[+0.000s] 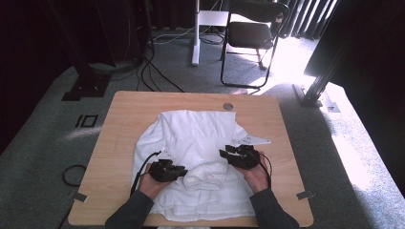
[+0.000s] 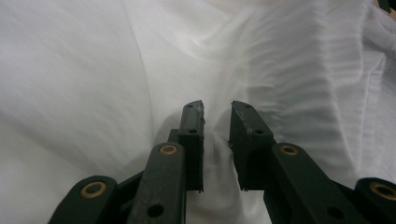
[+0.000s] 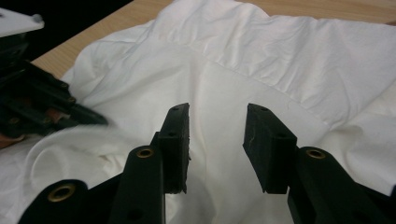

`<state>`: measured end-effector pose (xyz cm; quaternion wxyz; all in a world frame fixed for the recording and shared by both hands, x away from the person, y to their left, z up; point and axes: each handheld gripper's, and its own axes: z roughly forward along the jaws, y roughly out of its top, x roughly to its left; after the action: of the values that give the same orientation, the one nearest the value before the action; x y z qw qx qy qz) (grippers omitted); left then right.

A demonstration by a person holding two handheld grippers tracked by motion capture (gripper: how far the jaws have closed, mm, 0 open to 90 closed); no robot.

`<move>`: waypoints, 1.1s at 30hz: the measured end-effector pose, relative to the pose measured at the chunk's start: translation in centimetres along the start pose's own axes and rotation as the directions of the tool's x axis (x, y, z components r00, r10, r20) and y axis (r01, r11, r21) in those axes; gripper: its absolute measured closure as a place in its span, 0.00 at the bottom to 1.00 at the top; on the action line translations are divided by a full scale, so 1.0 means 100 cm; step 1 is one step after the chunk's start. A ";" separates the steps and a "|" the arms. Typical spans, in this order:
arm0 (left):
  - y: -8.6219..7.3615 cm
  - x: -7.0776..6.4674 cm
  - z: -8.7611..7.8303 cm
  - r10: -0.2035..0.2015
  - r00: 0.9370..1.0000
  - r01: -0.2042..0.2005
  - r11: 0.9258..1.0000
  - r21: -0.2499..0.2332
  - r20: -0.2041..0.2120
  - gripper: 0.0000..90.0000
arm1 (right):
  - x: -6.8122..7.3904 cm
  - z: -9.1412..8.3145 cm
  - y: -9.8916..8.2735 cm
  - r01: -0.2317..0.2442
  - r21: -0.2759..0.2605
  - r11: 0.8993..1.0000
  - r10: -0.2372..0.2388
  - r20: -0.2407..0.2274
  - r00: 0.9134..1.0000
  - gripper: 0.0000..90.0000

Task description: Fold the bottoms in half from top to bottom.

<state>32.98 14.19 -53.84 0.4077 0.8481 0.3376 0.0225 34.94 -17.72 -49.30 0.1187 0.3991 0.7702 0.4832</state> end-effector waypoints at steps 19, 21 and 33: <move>-0.023 -0.008 -0.012 -0.017 1.000 0.017 1.000 -0.011 0.024 0.73 | 0.057 0.018 -0.067 0.094 0.231 0.968 -0.074 -0.092 0.993 0.68; -0.017 -0.008 -0.019 -0.005 1.000 0.006 1.000 -0.025 0.011 0.69 | 0.057 0.015 -0.061 0.119 0.216 0.969 -0.101 -0.096 0.990 0.66; 0.057 0.050 -0.033 -0.032 0.982 0.006 0.990 -0.143 -0.184 0.60 | -0.009 0.040 0.010 0.069 0.093 0.993 -0.080 0.123 0.989 0.56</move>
<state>38.96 16.82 -48.76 0.4340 0.8078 0.3798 0.1219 38.30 -15.58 -50.67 0.1675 0.4049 0.7960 0.4176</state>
